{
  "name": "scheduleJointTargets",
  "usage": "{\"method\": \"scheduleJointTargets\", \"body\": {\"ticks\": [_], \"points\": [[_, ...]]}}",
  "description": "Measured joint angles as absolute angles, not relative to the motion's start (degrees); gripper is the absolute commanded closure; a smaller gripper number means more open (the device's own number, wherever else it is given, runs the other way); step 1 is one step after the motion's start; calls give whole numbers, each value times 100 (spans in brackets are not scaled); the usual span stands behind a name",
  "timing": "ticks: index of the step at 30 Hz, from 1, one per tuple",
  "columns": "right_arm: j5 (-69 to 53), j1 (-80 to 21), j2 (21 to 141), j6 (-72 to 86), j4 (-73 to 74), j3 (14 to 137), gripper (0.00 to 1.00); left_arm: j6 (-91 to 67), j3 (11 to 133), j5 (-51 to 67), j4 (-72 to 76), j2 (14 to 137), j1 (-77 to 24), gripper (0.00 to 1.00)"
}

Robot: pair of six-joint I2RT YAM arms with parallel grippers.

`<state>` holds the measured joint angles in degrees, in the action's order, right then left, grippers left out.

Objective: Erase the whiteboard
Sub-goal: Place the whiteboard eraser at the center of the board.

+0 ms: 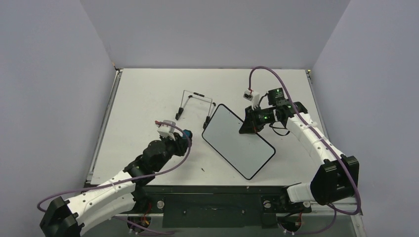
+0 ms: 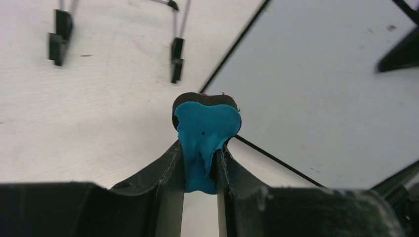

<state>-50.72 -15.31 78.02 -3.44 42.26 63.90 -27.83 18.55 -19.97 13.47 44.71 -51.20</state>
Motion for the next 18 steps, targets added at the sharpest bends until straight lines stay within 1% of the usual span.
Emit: {"method": "scheduleJointTargets", "body": {"ticks": [4,8,11,18], "points": [[-4860,-1599,7896,-1031,4936,6827,100,-2803,2095,-884,554,4372,-3795,100],[-4646,-1723,8031,-1566,5474,7288,100,-2906,2314,-287,108,4412,-2989,100],[-4421,-1894,8066,-1835,5800,7614,100,-3046,2410,-220,-338,4519,-2829,100],[-4032,-2147,8248,-2211,6322,8447,100,-3441,2517,-548,-1601,4609,-2812,100]]}}
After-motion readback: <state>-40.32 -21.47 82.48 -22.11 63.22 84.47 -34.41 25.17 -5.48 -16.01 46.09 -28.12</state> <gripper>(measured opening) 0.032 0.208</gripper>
